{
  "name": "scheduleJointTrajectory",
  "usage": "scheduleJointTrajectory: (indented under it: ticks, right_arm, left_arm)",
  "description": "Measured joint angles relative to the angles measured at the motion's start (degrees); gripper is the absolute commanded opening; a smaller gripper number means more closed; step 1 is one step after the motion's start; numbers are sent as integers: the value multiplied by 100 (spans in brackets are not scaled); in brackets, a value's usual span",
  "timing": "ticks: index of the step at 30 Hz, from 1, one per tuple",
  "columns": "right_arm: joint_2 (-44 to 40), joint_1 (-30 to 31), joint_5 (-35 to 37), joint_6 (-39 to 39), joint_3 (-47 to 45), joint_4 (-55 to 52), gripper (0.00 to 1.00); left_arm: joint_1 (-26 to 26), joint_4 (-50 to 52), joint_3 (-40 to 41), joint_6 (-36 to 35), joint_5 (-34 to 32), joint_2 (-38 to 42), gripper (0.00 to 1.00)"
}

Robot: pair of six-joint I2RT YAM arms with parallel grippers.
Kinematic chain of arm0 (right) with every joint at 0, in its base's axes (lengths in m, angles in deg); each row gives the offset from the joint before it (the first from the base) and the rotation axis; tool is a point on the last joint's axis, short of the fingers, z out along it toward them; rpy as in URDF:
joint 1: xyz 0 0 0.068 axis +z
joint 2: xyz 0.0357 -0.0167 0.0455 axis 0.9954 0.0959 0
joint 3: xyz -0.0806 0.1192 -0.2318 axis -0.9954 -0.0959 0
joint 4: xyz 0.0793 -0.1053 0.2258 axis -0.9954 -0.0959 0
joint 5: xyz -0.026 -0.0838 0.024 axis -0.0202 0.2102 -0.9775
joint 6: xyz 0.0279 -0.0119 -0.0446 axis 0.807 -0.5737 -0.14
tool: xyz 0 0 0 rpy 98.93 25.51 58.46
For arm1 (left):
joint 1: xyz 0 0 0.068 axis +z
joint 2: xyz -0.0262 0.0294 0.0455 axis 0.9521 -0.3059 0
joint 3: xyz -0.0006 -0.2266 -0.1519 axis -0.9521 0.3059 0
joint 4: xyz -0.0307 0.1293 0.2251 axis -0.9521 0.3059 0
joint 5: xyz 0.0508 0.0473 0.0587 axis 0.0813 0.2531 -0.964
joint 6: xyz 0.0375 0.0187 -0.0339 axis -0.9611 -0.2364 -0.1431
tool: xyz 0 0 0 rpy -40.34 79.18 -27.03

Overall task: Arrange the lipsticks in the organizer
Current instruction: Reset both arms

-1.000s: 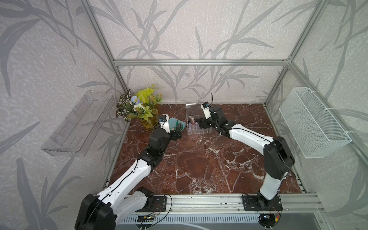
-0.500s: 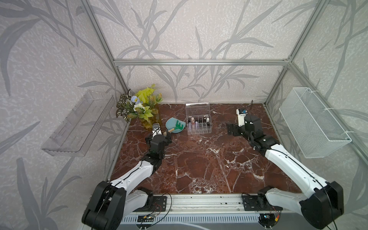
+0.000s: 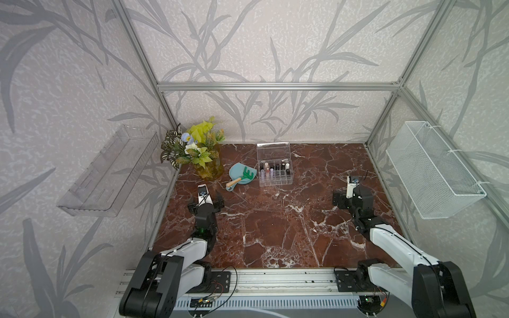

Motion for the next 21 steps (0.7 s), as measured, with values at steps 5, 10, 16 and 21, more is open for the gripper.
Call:
scheduleJointTrajectory:
  ticks: [5,10,16,21]
  right_arm:
    - [852,-367,-94,-92,-326,1421,99]
    - [1547,-557,-212,-103,-275,2321,99]
    - [2253,-621,-363,-63,-291,3458,99]
    - [2852,-621,-413,-59,-662,4513,99]
  left_arm:
    - [291,-623,-17,-151,483,-498,100]
    - [601,-723,-317,-42,911,-791,100]
    - [662,-1397,-396,-57,1541,-1576,100]
    - [664,-1539,-420,-92,1864,-1987,100]
